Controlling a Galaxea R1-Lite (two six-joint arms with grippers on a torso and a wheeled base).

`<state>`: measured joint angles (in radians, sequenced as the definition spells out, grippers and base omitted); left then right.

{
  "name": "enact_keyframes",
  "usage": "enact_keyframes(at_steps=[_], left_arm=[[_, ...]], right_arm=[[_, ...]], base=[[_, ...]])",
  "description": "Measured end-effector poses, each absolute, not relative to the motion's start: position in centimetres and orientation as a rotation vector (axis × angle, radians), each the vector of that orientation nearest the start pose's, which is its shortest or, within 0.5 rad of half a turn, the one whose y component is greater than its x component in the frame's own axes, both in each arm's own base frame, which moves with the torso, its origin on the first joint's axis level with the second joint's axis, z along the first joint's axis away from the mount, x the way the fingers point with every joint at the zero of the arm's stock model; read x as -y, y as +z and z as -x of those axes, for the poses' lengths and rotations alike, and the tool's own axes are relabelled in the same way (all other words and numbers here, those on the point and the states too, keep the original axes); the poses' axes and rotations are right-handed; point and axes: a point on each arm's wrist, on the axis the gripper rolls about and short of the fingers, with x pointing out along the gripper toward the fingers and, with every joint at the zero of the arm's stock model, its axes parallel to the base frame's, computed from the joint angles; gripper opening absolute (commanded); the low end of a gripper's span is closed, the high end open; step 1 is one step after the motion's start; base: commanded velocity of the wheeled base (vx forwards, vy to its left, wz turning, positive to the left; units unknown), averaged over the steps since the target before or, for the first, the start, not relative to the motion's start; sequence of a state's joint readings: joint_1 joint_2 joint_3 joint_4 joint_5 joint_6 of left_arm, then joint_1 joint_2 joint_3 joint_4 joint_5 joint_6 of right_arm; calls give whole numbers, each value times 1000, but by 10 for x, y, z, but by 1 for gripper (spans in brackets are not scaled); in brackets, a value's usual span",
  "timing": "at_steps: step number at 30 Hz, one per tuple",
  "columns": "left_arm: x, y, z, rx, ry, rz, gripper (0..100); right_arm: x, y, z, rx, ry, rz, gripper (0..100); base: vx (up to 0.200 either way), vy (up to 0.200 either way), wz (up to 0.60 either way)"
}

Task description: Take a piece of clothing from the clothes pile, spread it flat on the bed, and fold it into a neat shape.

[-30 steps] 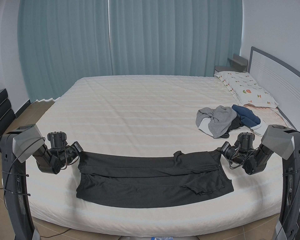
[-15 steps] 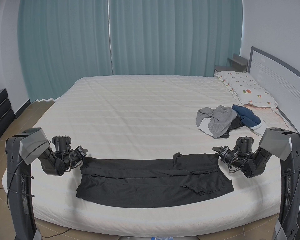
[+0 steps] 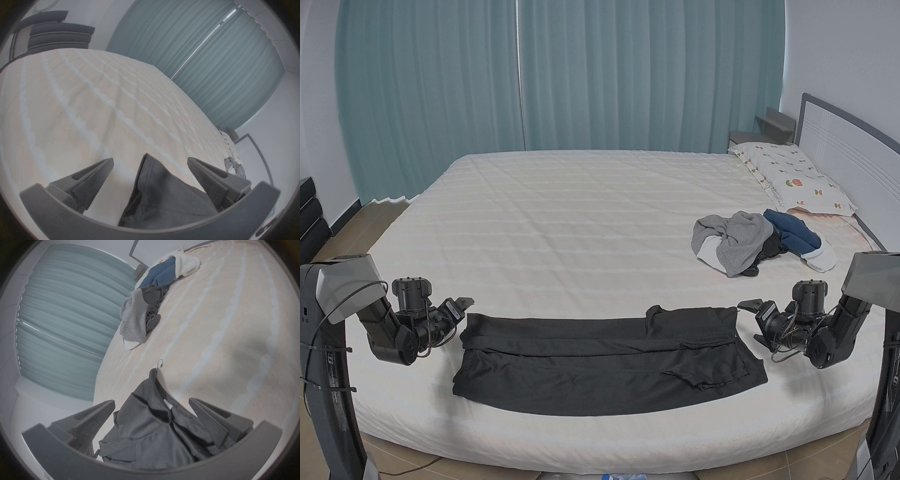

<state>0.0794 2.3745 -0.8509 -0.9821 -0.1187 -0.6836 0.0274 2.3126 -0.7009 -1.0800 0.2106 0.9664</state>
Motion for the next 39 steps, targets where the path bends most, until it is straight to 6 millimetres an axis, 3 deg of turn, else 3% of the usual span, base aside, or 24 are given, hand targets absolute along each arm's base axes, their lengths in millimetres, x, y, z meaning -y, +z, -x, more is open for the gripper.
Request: enact_keyframes(at_steps=[10,28,39], left_arm=[[-23,-1,-362,-555,149,876,100],[-17,-3,-347,-601,149,868,100],[-1,0,-339,-631,114,853,100]], right_arm=[[-18,-12,-319,-641,-33,-955,100],[-20,-1,-303,-660,-35,-934,100],[-32,3,-279,-728,-19,-922,100]], base=[[0,180,0],[0,0,0],[-164,0,0]])
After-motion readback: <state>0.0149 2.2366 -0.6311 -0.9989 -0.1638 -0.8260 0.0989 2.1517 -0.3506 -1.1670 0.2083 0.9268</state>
